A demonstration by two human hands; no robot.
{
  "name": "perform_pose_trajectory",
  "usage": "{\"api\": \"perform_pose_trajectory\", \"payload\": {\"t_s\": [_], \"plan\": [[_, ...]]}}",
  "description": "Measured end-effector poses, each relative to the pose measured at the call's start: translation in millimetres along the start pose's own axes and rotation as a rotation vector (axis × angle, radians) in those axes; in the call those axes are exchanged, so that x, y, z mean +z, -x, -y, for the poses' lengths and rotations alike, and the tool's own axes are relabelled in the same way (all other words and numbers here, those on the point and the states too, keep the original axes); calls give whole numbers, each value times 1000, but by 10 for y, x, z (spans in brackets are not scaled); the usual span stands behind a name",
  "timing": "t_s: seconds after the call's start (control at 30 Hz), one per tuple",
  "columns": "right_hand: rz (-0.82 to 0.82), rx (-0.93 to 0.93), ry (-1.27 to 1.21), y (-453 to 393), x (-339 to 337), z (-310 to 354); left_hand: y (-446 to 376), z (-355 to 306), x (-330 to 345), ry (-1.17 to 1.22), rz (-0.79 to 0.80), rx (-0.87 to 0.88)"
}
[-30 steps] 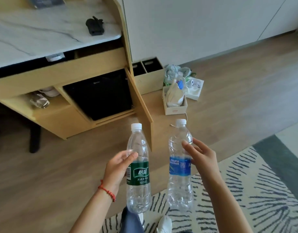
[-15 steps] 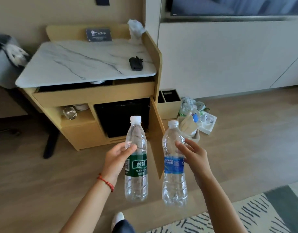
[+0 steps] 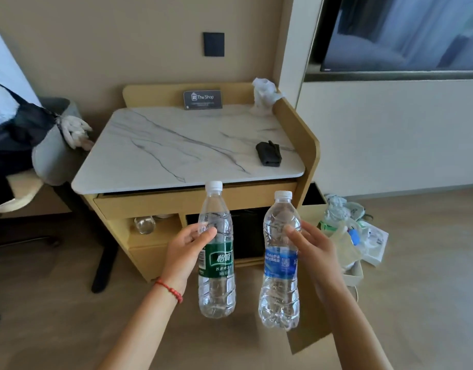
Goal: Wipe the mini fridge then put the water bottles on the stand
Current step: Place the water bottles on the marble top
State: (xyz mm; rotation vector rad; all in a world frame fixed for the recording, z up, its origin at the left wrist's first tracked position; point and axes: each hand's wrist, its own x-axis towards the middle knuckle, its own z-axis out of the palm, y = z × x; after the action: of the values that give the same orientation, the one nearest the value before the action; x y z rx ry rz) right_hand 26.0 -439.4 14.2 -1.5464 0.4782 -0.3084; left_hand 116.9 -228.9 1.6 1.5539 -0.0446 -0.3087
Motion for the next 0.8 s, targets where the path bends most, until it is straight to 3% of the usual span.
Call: {"api": "perform_pose_trajectory", "payload": {"t_s": [0.33, 0.63, 0.8], "plan": [[72, -55, 15, -1361, 249, 172, -1196, -194, 117, 4, -34, 6], [137, -123, 0, -2837, 262, 602, -2384, -582, 499, 28, -162, 47], [105, -165, -16, -3499, 353, 810, -3085, -806, 646, -6, -152, 81]]}}
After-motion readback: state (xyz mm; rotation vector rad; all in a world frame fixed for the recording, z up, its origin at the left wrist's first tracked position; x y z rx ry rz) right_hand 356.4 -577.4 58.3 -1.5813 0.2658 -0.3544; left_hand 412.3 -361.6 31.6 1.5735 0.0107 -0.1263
